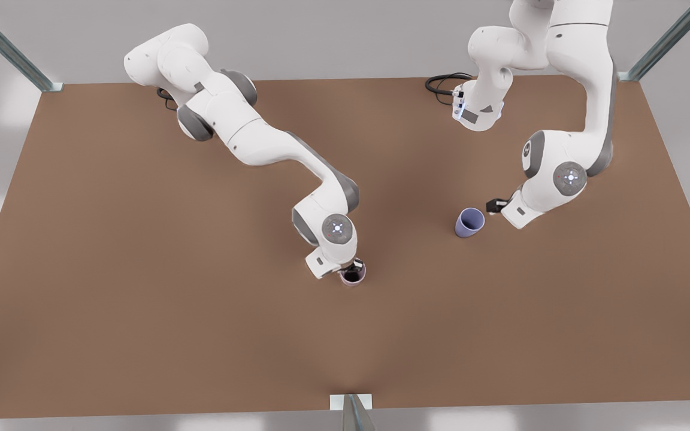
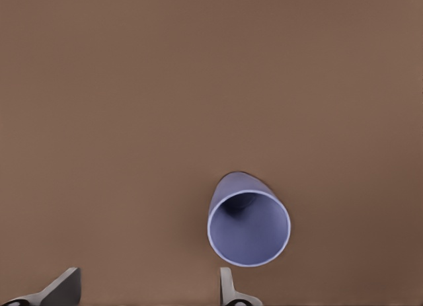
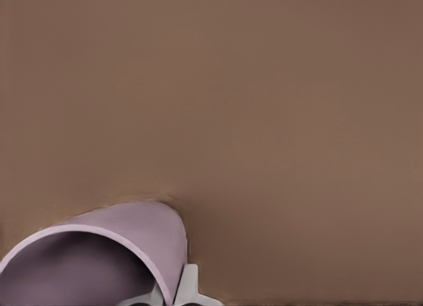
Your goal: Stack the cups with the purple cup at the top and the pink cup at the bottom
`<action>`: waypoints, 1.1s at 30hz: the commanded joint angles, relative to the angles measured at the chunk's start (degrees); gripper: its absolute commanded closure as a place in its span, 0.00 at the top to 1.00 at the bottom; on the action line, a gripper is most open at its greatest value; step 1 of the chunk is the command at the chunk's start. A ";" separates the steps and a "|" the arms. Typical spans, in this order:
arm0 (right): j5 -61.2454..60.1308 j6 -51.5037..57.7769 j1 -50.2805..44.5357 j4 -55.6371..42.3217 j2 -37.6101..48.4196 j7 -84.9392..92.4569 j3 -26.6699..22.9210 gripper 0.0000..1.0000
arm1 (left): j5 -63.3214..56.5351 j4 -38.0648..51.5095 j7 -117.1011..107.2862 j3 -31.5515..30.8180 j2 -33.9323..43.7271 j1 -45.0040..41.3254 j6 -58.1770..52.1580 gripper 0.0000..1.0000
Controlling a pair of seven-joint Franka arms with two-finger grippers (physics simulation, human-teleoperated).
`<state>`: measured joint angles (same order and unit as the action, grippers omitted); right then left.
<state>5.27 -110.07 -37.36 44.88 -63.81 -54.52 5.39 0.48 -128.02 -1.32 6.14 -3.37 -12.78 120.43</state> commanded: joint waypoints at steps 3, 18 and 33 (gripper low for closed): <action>0.18 0.03 0.01 0.21 0.00 -0.06 0.06 0.21 | 0.05 -1.09 0.00 0.01 -0.32 -0.14 0.77 1.00; 0.27 -1.46 -0.34 1.53 0.27 0.11 -0.03 1.00 | 2.51 -3.55 -5.53 0.01 -2.69 -1.19 5.78 1.00; 0.45 25.41 16.16 1.70 22.84 19.25 0.41 1.00 | 2.51 -3.99 -5.62 0.01 -7.17 -1.28 9.38 1.00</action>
<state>4.81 -81.60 -17.11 46.77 -39.08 -31.43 5.94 3.00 -132.01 -6.89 6.15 -10.67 -14.13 129.81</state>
